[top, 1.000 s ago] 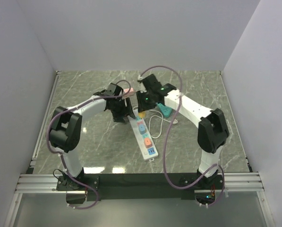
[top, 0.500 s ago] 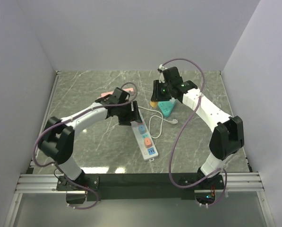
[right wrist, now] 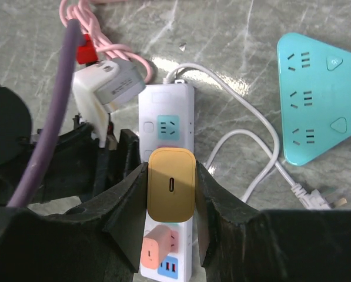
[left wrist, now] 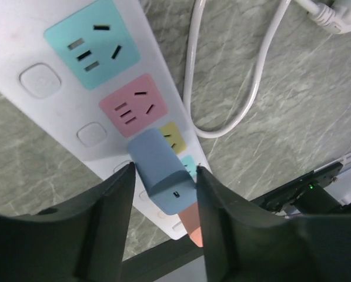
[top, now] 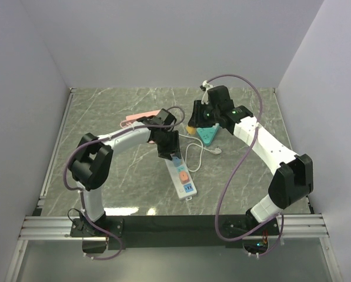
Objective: Insert the plug
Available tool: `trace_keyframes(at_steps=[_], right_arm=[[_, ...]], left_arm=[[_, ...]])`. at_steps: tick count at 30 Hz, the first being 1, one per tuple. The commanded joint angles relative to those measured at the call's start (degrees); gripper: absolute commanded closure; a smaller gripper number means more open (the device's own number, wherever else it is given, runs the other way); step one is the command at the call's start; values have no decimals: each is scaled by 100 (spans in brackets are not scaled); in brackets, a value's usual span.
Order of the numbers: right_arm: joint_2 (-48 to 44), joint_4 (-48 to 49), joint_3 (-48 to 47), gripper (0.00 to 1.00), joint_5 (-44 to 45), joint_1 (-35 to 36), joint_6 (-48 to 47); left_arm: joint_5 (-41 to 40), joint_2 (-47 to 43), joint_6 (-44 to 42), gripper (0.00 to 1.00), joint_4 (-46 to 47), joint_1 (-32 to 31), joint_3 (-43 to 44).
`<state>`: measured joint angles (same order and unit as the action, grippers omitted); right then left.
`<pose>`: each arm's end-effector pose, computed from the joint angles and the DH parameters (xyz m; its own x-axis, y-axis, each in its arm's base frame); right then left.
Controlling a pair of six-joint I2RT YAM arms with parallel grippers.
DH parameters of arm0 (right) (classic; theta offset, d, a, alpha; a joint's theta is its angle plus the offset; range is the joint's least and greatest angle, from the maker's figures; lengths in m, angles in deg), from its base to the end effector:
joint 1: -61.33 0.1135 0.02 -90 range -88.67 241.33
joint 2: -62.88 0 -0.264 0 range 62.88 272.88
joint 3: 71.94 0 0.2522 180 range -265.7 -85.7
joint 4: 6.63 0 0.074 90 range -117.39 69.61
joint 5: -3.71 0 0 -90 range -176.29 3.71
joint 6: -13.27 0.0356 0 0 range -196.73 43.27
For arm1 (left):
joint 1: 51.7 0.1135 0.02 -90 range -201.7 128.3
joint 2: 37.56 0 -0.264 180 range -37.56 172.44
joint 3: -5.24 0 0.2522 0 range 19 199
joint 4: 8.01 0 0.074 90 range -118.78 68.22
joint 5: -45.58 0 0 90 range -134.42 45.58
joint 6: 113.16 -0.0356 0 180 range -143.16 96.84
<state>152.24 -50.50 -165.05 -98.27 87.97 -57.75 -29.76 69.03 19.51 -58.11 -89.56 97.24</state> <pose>0.3113 0.1644 0.3239 -0.7335 -0.0120 -0.6796 -0.3616 0.8535 0.3752 0.2991 -0.2439 0.2049 -0.9851 -0.0647 -0.1593 0.0156 0.8888 -0.4580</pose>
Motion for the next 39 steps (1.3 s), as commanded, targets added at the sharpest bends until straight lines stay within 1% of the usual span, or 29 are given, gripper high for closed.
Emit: trace_keyframes(at_steps=[1,2,8,10,13,14,18,19,24,25,29,30,32,33,34,35,37,38,39], right_arm=[[-217,348,16,100,-84,17,35],[-226,374,16,100,-93,26,18],[-226,462,-1,100,-163,17,-35],[-235,506,7,100,-225,0,-35],[-252,541,-10,100,-234,-9,-26],[-244,532,-19,100,-242,-18,-44],[-270,480,-106,100,-199,-97,-105],[-270,453,-124,100,-173,-132,-114],[-358,365,-168,100,-128,-246,-193],[-341,330,-194,100,-111,-264,-193],[-253,304,-291,100,-49,-351,-255],[-140,278,-413,100,-49,-360,-263],[10,234,-659,100,-58,-361,-325],[176,225,-765,100,-32,-361,-342],[282,216,-862,100,-6,-369,-351],[388,172,-1115,100,3,-369,-404],[844,23,-1502,100,-32,-361,-500],[1020,-195,-1948,100,-23,-369,-562],[1344,-284,-2170,100,-23,-369,-588]], left_arm=[[-173,204,-128,51,-496,-80,402],[-200,292,-154,54,-575,-107,464],[-516,591,-277,57,-1146,-256,965],[-543,679,-312,60,-1261,-265,1096],[-656,802,-365,72,-1349,-256,1333],[-727,916,-374,82,-1376,-239,1430],[-666,1215,-365,98,-1367,-63,1983],[-640,1276,-365,99,-1324,33,2081],[-473,1760,-392,99,-1288,262,2801],[-316,1839,-357,99,-1271,358,3063],[-121,2347,-330,99,-1191,569,3829],[-86,2436,-330,99,-1200,605,4205],[54,2656,-383,99,-1261,640,4524],[116,2700,-418,94,-1253,658,4690],[212,2701,-453,85,-1253,675,4692],[344,2631,-453,68,-1227,693,4640],[520,2447,-549,55,-1025,763,4298],[599,2211,-558,45,-990,798,4175],[670,2078,-567,38,-955,842,3921]])
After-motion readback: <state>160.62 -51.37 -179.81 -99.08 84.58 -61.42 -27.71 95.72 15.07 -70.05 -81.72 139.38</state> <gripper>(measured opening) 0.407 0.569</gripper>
